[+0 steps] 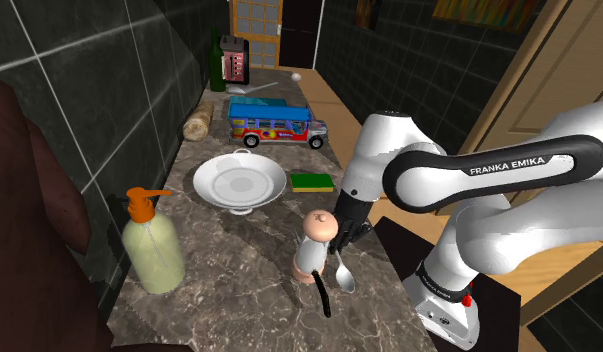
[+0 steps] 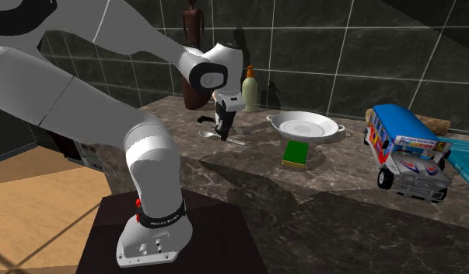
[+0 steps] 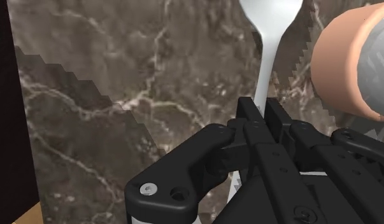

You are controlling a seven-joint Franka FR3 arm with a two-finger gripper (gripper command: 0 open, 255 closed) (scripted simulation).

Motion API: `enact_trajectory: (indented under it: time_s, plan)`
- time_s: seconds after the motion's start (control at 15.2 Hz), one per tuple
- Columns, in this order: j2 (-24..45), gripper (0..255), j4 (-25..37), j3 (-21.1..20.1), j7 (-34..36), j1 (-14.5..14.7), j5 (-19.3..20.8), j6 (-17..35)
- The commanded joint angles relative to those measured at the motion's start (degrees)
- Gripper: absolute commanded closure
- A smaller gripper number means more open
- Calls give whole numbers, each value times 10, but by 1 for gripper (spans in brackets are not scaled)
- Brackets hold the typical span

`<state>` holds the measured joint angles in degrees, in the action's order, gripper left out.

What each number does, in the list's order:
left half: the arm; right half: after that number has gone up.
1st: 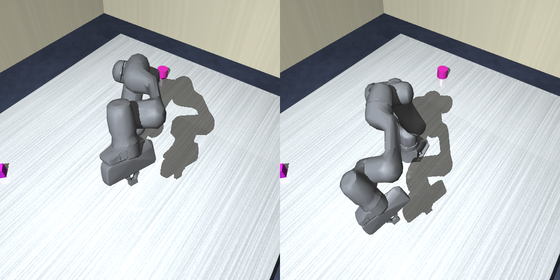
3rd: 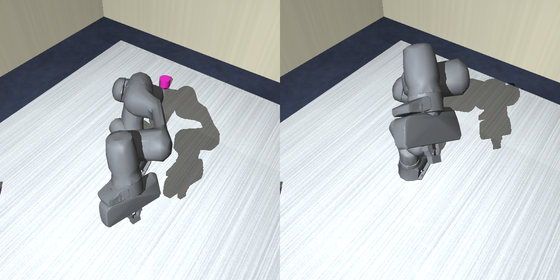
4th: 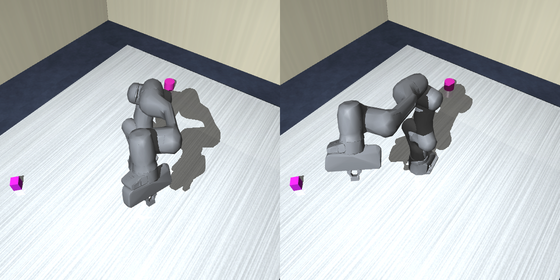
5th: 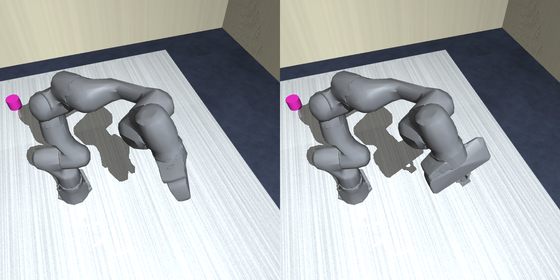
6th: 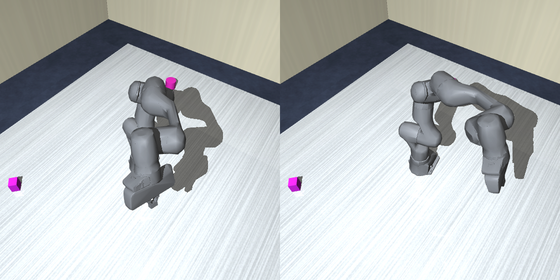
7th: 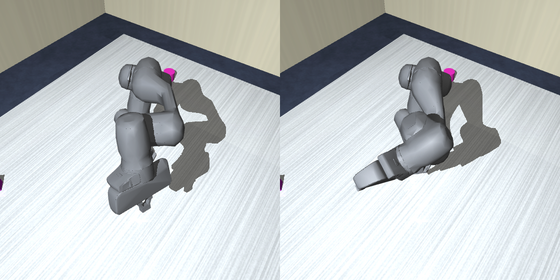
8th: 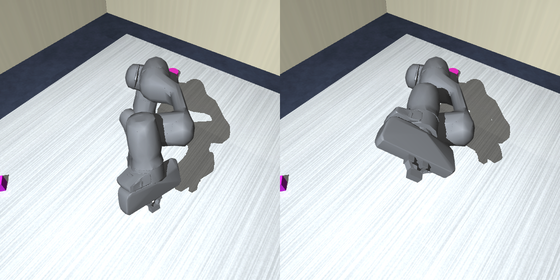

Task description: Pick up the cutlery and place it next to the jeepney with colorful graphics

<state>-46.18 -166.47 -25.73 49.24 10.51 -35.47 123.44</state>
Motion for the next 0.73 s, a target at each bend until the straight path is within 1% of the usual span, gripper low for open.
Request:
enact_trajectory:
  time_s: [0.0,0.66]
  plan:
    - [-9,255,10,5,5,-3,8,-19]
    - [-48,255,66,34,26,-15,46,-111]
